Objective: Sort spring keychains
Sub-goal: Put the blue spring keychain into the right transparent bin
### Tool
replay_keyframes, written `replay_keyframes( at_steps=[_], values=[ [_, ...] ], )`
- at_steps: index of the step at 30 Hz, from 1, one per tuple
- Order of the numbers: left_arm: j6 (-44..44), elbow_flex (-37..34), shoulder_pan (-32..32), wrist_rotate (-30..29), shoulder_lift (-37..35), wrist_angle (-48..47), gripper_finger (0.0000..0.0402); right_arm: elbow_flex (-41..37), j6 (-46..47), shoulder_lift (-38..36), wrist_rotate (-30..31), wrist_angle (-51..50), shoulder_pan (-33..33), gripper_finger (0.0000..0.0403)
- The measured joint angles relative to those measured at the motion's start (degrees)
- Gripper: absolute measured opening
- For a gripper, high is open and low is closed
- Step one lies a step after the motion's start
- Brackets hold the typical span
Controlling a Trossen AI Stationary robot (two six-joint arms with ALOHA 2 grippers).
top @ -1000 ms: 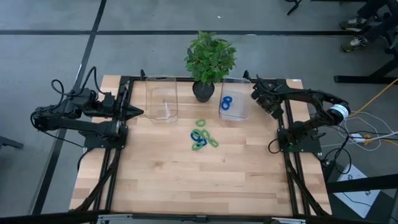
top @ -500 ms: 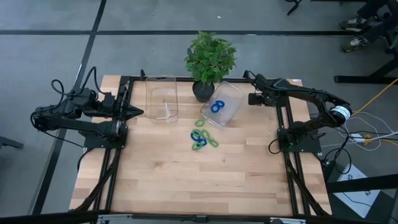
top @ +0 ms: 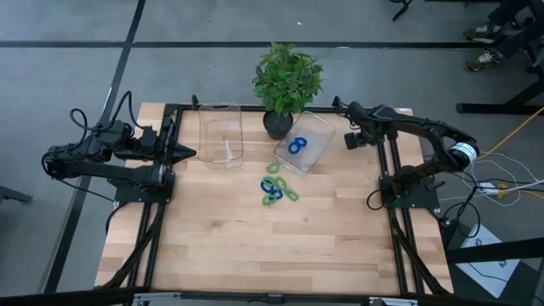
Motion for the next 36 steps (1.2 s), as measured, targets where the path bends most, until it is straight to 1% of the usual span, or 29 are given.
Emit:
replay_keyframes(
  at_steps=[4,10,18,24,30,32,36],
  values=[
    [0.01,-0.01,-0.02,0.0,0.0,0.0,0.001,-0.02,-0.88,1.74,1.76,-1.6,0.59,0.0152],
    [0.01,-0.01,0.0,0.01,0.0,0.0,0.0011,-0.02,4.29,5.37,2.86,1.08,0.03,0.0152],
    [-0.01,-0.01,0.0,0.0,0.0,0.0,0.0011,-0.02,11.65,9.89,9.03,3.17,-0.25,0.0152],
    [0.01,-0.01,-0.01,0.02,0.0,0.0,0.001,-0.04,17.7,11.59,10.16,6.7,-0.75,0.0152],
    [0.0,0.0,-0.01,0.02,0.0,0.0,0.001,-0.07,22.84,11.72,11.74,9.02,-1.4,0.0152],
    [0.01,-0.01,-0.02,0.02,0.0,0.0,0.0012,-0.07,24.67,11.72,11.46,9.5,-1.56,0.0152],
    [0.01,0.01,-0.02,0.0,0.0,0.0,0.0012,-0.94,28.5,11.72,8.92,11.55,-1.93,0.0152]
  ],
)
